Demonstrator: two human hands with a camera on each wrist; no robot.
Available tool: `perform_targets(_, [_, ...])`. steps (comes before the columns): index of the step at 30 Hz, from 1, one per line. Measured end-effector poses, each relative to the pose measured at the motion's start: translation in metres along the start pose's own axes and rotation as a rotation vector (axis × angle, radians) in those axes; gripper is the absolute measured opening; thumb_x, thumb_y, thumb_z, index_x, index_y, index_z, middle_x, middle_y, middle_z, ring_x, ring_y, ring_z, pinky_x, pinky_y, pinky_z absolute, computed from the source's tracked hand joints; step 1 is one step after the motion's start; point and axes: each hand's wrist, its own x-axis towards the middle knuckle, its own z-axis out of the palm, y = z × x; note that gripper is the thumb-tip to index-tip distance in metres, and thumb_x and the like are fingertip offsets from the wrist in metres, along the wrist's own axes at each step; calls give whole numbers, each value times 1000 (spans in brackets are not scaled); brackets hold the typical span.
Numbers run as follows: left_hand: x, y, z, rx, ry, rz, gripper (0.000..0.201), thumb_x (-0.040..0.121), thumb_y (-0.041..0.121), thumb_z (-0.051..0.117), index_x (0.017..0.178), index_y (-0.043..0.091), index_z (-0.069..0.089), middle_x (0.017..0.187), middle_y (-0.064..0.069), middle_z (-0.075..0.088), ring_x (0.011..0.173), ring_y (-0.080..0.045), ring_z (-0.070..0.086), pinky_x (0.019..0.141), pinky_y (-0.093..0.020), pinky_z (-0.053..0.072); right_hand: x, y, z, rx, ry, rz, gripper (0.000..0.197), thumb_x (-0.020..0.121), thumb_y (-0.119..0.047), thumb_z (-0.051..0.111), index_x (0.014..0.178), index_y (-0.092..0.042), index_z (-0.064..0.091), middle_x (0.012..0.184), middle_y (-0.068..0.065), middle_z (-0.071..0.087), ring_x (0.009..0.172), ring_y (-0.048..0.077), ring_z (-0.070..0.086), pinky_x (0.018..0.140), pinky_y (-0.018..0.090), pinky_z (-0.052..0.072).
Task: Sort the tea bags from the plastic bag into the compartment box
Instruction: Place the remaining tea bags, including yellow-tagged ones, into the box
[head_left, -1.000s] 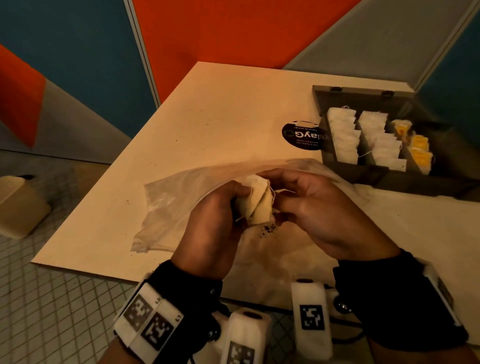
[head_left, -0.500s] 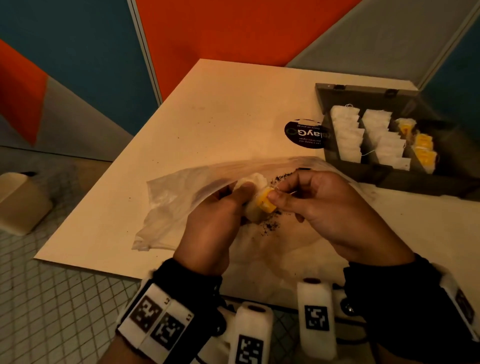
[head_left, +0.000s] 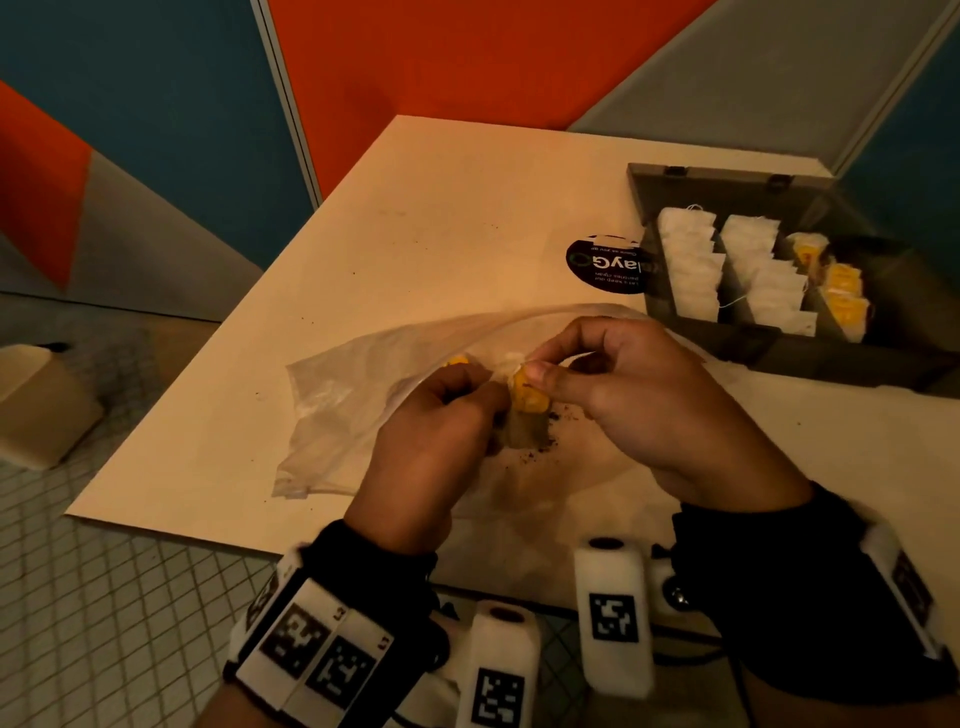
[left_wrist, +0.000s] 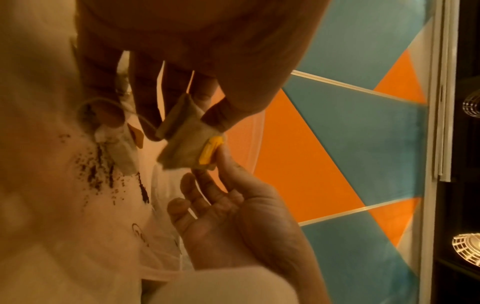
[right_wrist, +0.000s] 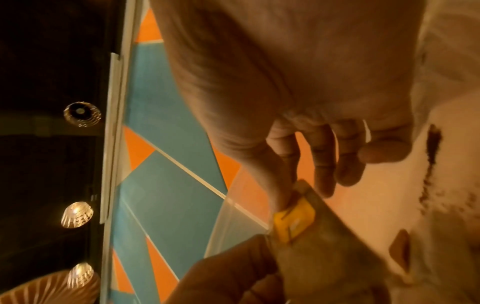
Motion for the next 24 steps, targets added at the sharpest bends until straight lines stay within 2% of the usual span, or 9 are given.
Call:
perform_targets(2, [-1,0,0,-15,-18,-10,19,72,22,61,73,6,70,77,-18,68,79,-36,66,84,-54,54,2,2,3,66,-25,14,6,85,-21,72,79,-22,71,85,-2,73,77,9,65,65,23,47])
perform_targets(4, [-1,0,-1,-49,-27,-13,19,81,17,59,80,4,73,87,-21,71,91,-40,67,87,-54,54,5,3,5,145,-21,30,10,86,-15,70,77,-21,69,80,-4,72,70,2,63,54,12,43])
perform_targets(6, [-2,2,-1,-102,-32,-20,23,89,18,56,83,8,76,88,-17,74,91,-35,69,87,-53,55,7,3,7,216,5,53,14,87,-12,68,76,-21,68,77,-5,70,67,1,60,47,6,39])
perform_targets(9, [-3,3,0,-94,-30,15,24,89,31,63,84,12,76,86,-11,75,87,-28,71,83,-46,56,9,1,9,254,13,58,17,87,-10,68,74,-21,68,75,-5,69,66,2,58,45,6,39])
perform_targets(13, [-4,0,1,-168,71,84,16,89,22,66,76,16,71,76,-3,72,75,-19,67,76,-42,53,14,-8,4,293,18,64,8,90,-14,65,86,-19,70,79,-2,71,63,5,59,47,13,42])
perform_targets(15, [-4,2,0,-286,128,76,14,91,16,61,82,16,71,82,-4,73,77,-19,67,76,-41,50,23,-8,-1,157,43,43,12,92,-9,61,96,-18,69,89,6,72,67,12,57,48,15,43])
perform_targets(18, [-3,4,1,-402,174,74,14,93,11,55,95,9,69,87,-6,72,78,-18,68,77,-40,49,37,-2,1,-127,2,37,20,92,-3,57,99,-18,69,99,12,68,71,16,57,57,24,45])
perform_targets(21, [-3,7,4,-432,181,65,13,94,11,54,93,13,68,82,2,72,79,-15,68,76,-39,48,47,3,5,-339,-49,60,10,92,-18,62,99,-20,69,102,3,65,80,15,59,59,22,45])
perform_targets(24, [-2,6,5,-444,186,25,11,92,14,57,91,16,68,90,-6,70,82,-22,64,75,-39,46,55,5,14,-561,-123,83,29,93,-38,60,105,-13,69,100,4,67,90,20,62,68,26,46])
